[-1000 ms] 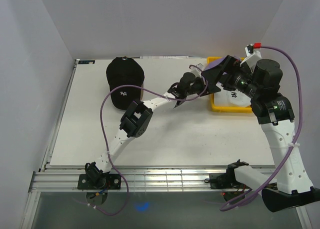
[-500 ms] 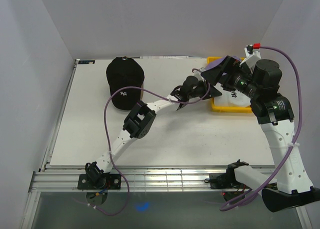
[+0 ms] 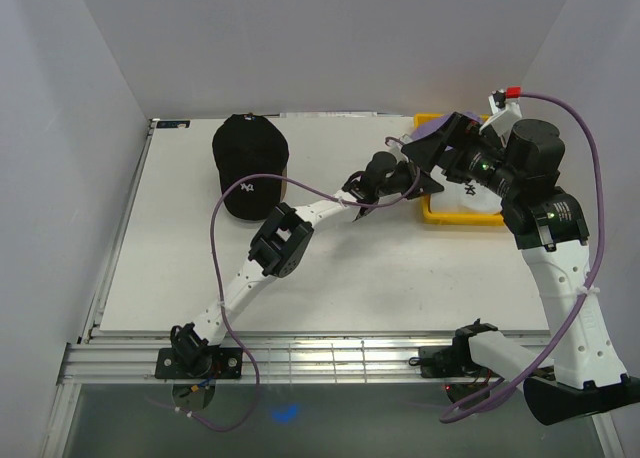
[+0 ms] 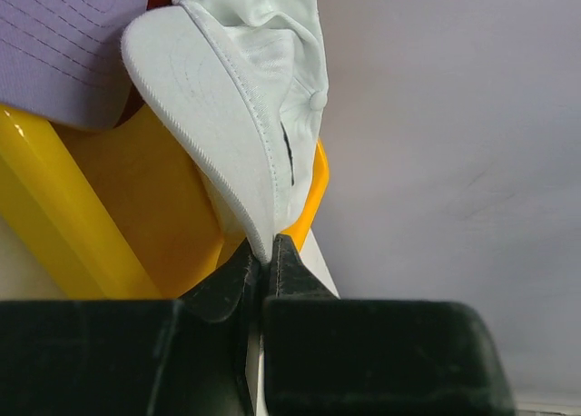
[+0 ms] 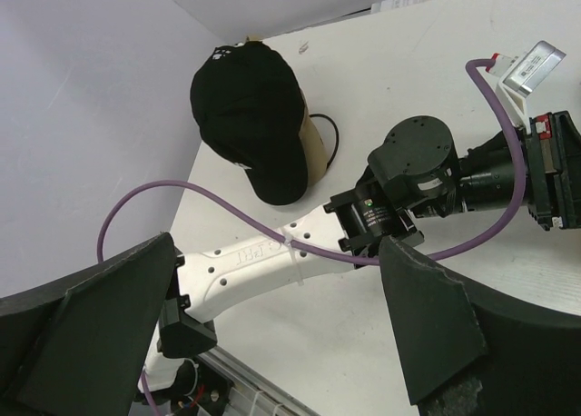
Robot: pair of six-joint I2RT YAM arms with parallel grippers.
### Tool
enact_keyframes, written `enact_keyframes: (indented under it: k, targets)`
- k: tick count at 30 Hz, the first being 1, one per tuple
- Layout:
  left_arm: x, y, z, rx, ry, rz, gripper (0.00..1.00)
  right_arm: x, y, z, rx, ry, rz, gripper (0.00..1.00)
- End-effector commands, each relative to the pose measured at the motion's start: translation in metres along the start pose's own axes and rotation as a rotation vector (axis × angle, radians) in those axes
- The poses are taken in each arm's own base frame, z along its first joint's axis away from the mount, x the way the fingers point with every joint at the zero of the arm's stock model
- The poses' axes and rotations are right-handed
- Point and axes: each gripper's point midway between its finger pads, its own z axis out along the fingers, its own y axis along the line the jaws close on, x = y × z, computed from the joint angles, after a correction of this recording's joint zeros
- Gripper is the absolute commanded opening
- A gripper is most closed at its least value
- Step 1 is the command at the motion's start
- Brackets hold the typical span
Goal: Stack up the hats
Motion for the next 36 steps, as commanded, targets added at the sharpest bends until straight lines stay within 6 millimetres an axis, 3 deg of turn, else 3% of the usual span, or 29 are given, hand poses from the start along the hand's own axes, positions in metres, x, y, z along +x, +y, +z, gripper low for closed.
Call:
enact_keyframes:
  k: [1, 11, 13, 14, 16, 17, 27, 30, 31, 33, 34, 36]
  targets:
    - [-0.015, -0.041, -0.007, 0.102, -0.01, -0.019, 0.0, -0.008, 0.01, -0.004, -0.038, -0.018, -0.031, 0.98]
    - [-0.03, -0.092, -0.028, 0.235, -0.038, -0.051, 0.0, -0.019, 0.016, -0.008, -0.037, -0.045, -0.042, 0.98]
    - [-0.03, -0.089, -0.033, 0.234, -0.039, -0.084, 0.0, -0.021, 0.019, -0.008, -0.045, -0.048, -0.039, 0.98]
    - [-0.035, -0.101, -0.038, 0.264, -0.051, -0.08, 0.0, -0.022, 0.02, -0.008, -0.047, -0.048, -0.038, 0.98]
    - [-0.036, -0.097, -0.044, 0.261, -0.053, -0.104, 0.0, -0.025, 0.022, -0.008, -0.05, -0.053, -0.036, 0.98]
    - [-0.041, -0.106, -0.048, 0.283, -0.062, -0.109, 0.0, -0.026, 0.022, -0.009, -0.05, -0.055, -0.038, 0.98]
    - [-0.058, -0.127, -0.067, 0.353, -0.102, -0.107, 0.0, -0.031, 0.024, -0.007, -0.048, -0.063, -0.034, 0.98]
    - [-0.061, -0.124, -0.071, 0.336, -0.129, -0.114, 0.0, -0.035, 0.026, -0.007, -0.052, -0.071, -0.035, 0.98]
    - [-0.067, -0.135, -0.077, 0.349, -0.147, -0.104, 0.0, -0.037, 0.027, -0.009, -0.051, -0.079, -0.037, 0.98]
    - [-0.07, -0.132, -0.082, 0.327, -0.176, -0.105, 0.0, -0.042, 0.031, -0.01, -0.055, -0.09, -0.039, 0.98]
    - [-0.076, -0.143, -0.089, 0.338, -0.194, -0.096, 0.0, -0.044, 0.032, -0.011, -0.056, -0.093, -0.038, 0.98]
    - [-0.08, -0.137, -0.094, 0.31, -0.226, -0.108, 0.0, -0.048, 0.035, -0.012, -0.06, -0.102, -0.039, 0.98]
